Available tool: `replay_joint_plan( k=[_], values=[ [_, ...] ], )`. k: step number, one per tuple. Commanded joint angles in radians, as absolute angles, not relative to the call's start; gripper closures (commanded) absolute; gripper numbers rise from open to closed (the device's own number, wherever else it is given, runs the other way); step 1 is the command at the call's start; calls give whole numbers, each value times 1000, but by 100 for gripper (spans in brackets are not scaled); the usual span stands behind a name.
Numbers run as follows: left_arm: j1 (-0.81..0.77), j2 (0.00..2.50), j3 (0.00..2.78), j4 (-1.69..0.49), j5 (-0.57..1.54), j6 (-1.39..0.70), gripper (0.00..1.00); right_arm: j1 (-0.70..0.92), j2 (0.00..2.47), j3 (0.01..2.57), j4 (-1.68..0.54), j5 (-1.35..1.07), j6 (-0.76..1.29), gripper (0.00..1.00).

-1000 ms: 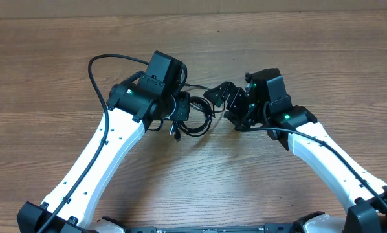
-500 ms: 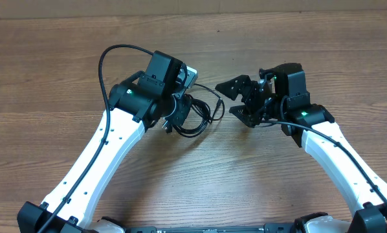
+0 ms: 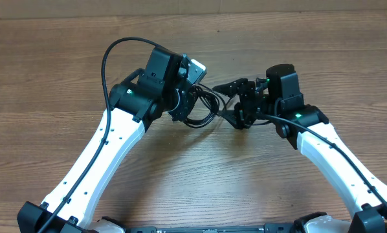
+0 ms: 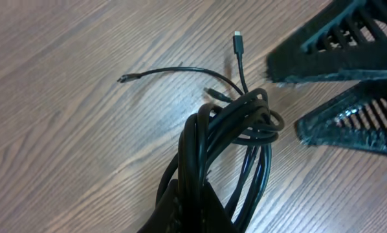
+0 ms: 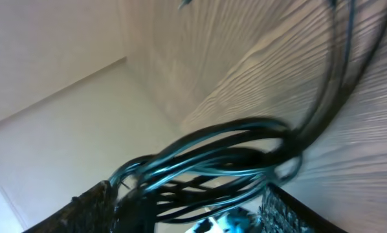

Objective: Untangle cables

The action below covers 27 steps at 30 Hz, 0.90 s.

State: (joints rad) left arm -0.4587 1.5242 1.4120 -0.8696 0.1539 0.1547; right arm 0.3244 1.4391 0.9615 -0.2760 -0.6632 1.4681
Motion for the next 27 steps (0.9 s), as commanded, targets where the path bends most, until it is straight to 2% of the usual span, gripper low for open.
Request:
replay_joint_plan(
  k=[1, 11, 14, 16, 19, 21, 23, 27],
  values=[
    [-466, 1499, 1431, -862, 185, 227, 96, 352, 1420, 983, -195, -645, 1574, 30],
    [-520, 1497, 1431, -860, 184, 259, 96, 377, 1519, 983, -157, -665, 1683, 40],
    [-521, 1494, 1431, -858, 184, 263, 96, 386, 1549, 983, -159, -669, 1698, 51],
    [-521, 1494, 1431, -857, 184, 262, 96, 386, 1561, 983, -167, -668, 1698, 53],
    [-521, 1494, 1431, -854, 184, 262, 96, 386, 1562, 983, -165, -669, 1698, 64],
    [-521, 1494, 1431, -849, 184, 262, 96, 386, 1562, 983, -168, -669, 1697, 77],
    [-520, 1494, 1431, -840, 183, 251, 96, 386, 1562, 983, -169, -683, 1655, 96],
    [-519, 1494, 1431, -830, 169, 219, 96, 384, 1562, 983, -174, -683, 1448, 96]
  ],
)
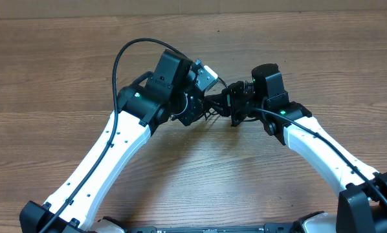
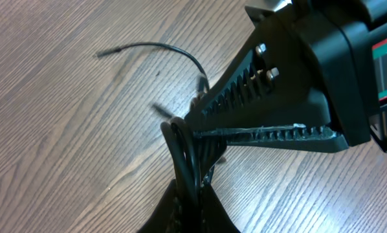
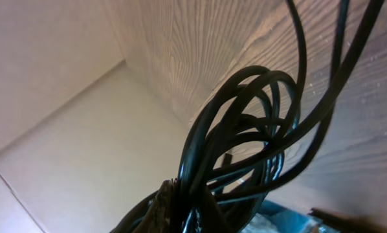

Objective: Untangle cables

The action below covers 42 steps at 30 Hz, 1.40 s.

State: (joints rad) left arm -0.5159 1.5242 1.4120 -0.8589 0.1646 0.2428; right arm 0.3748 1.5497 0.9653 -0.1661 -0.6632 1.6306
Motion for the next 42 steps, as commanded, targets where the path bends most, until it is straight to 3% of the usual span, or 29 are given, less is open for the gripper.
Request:
replay_joint_plan(
  k=[1, 11, 19, 31, 42],
  values=[
    [-519, 1494, 1431, -830, 169, 206, 96, 384, 1562, 983, -174, -683, 1417, 96],
    [-516, 1505, 1431, -833, -8, 54, 96, 366, 1557, 983, -173, -686, 1073, 96],
    [-517, 1533, 1402, -852, 78, -7, 96, 237, 1491, 983, -74, -717, 1071, 96],
    [-517, 1545, 1343, -834, 122, -6, 96, 177, 1470, 983, 95, -746, 1140, 96],
    [-517, 1545, 1343, -833, 94, -3, 96, -8, 1470, 983, 39, -634, 1166, 96]
  ],
)
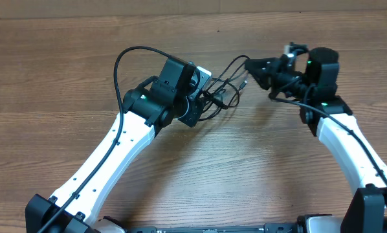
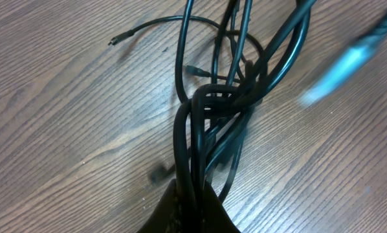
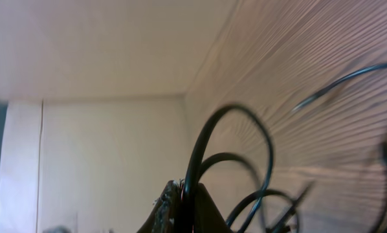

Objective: Untangle cables

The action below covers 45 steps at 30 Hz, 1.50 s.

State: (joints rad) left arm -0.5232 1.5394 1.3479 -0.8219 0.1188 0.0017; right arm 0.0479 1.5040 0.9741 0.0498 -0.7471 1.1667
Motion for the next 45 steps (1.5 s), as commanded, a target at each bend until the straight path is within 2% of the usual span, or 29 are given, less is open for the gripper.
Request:
replay_joint_plan(
  k=[1, 4, 5, 8, 13, 20, 28, 37, 45],
  values=[
    [-517, 1545, 1343, -833, 94, -4, 96, -22, 1470, 983, 28, -619, 1166, 96],
    [-517, 1545, 1343, -830, 94, -4, 96, -52, 1470, 983, -16, -615, 1166, 94],
    [-517, 1545, 1343, -828, 94, -4, 96, -52, 1470, 983, -28, -616, 1165, 89],
    [-517, 1545, 1343, -803, 97, -3, 96, -37, 1470, 983, -83, -656, 1108, 56],
    [-517, 1545, 1343, -770, 97, -2, 96, 25, 1470, 983, -146, -686, 1005, 38],
    [-517, 1545, 1343, -769, 97, 4, 96, 126, 1470, 983, -198, -682, 997, 36],
    [-517, 1545, 1343, -770, 181, 79, 96, 277, 1502, 983, -196, -548, 1215, 37],
    [-517, 1544, 1343, -769, 216, 83, 96, 287, 1504, 983, -188, -421, 1265, 37],
    [-517, 1544, 1343, -749, 312, 109, 96, 321, 1510, 983, -190, -419, 1311, 40]
  ],
)
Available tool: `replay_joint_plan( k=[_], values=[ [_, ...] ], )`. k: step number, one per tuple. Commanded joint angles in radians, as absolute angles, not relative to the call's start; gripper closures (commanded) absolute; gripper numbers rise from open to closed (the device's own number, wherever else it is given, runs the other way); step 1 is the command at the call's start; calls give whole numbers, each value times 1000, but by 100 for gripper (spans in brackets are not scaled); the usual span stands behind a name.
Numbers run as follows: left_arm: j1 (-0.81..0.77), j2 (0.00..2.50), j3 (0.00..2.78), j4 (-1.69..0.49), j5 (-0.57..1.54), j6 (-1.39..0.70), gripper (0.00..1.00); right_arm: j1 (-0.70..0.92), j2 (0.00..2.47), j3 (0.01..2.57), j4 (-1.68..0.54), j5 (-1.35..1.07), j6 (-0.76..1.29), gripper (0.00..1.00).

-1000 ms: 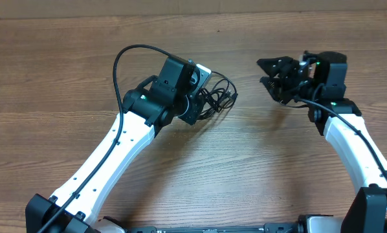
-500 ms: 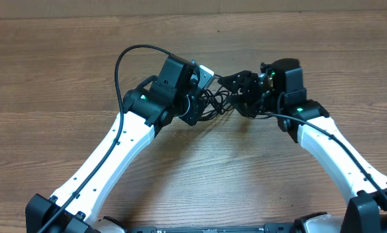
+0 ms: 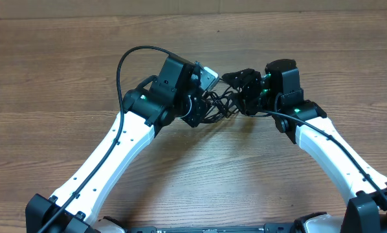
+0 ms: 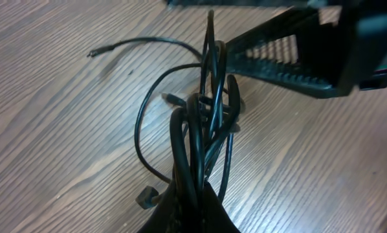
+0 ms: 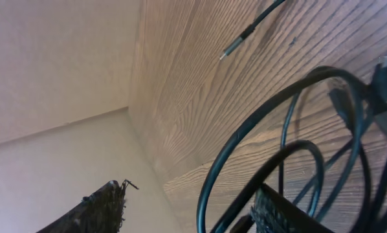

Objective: Untangle cables

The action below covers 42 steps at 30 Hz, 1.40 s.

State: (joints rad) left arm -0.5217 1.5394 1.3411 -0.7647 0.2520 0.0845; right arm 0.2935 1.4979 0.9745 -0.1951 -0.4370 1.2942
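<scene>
A tangle of black cables [image 4: 203, 123] hangs from my left gripper [image 4: 190, 194], which is shut on the gathered strands just above the wooden table. In the overhead view the tangle [image 3: 218, 105] lies between the left gripper [image 3: 201, 109] and the right gripper [image 3: 240, 90]. My right gripper [image 5: 190, 189] is open. Cable loops [image 5: 290, 129] run past its right finger [image 5: 277, 210]; whether any touch it is unclear. One thin free end [image 4: 95, 52] trails out on the table to the left, and a plug [image 4: 148, 195] lies beside the left fingers.
The wooden table [image 3: 64, 77] spreads all round the two arms. The left arm's own black cable [image 3: 125, 58] arches above its wrist. A pale wall [image 5: 51, 77] fills the left of the right wrist view.
My right gripper was shut on a strand, held out to the right of the tangle. Now it is open, back beside the tangle, and the strand is released. The left grip is unchanged.
My right gripper first stood open around the tangle held by the left. It was then shut on strands close to the left gripper, later out to the right with one strand drawn from the bundle. Now it is open at the tangle again, whose loops hang looser.
</scene>
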Motion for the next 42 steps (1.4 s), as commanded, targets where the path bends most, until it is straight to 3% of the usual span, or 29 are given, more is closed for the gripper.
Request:
replay_joint_plan(
  k=[1, 5, 7, 8, 9, 11, 16, 23, 28, 33, 39, 42],
  values=[
    [-517, 1544, 1343, -747, 312, 109, 96, 326, 1510, 983, -190, -420, 1314, 40],
    [-517, 1544, 1343, -743, 312, 110, 96, 361, 1516, 983, -190, -419, 1313, 41],
    [-517, 1544, 1343, -743, 312, 110, 96, 364, 1516, 983, -189, -400, 1313, 59],
    [-517, 1544, 1343, -745, 313, 110, 96, 364, 1516, 983, -189, -360, 1309, 75],
    [-517, 1544, 1343, -749, 316, 110, 96, 359, 1516, 983, -186, -294, 1299, 85],
    [-517, 1544, 1343, -757, 315, 113, 96, 347, 1516, 983, -153, -202, 1247, 96],
    [-517, 1544, 1343, -817, 285, 141, 96, 252, 1477, 984, 38, -267, 1165, 96],
    [-517, 1545, 1343, -863, 65, 134, 96, -61, 1312, 984, 282, -563, 1181, 96],
    [-516, 1546, 1343, -881, -84, 131, 96, -256, 1272, 983, 222, -604, 1180, 96],
    [-515, 1548, 1343, -876, -236, 26, 96, -303, 1272, 983, -7, -608, 1124, 96],
    [-517, 1548, 1343, -843, -75, 22, 96, -240, 1272, 983, -212, -608, 1011, 69],
    [-517, 1548, 1343, -815, -29, 22, 96, -134, 1280, 982, -339, -604, 1012, 55]
  ],
)
